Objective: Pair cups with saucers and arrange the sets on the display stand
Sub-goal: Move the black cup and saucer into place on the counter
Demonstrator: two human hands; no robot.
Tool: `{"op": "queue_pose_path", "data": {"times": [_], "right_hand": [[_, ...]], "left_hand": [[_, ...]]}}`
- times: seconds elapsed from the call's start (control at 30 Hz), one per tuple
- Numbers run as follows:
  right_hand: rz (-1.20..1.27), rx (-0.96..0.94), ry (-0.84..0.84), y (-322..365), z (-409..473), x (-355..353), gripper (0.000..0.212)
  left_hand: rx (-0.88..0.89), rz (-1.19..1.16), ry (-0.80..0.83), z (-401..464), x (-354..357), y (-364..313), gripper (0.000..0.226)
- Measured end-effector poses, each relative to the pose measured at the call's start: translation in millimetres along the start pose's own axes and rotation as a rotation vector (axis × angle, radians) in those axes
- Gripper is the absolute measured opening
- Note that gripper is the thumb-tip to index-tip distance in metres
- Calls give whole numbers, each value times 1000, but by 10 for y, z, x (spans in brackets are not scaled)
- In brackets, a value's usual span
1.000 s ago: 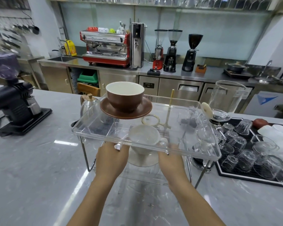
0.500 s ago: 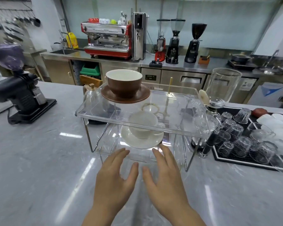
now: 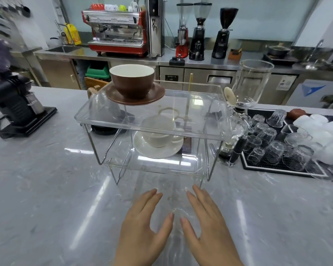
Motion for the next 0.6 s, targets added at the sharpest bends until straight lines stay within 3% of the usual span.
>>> {"op": "queue_pose_path", "data": {"times": [0.3,0.6], "right_hand": [[-162,39,-18,-571,-304,-91,67],[-179,206,-32,-1031,-635,-435,76]], "left_hand": [[177,218,186,-131,500,-9,59],[241,212,321,-147,1042,-368,71]]}}
Point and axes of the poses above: each hand's wrist, its own z-axis towards the middle knuckle, its own x-axis out of the palm, y = z × x, the point moved 1 cm from there along z, towards the middle knuckle, and after that the axes turned 11 degrees about -z, right-handed, at the moved point
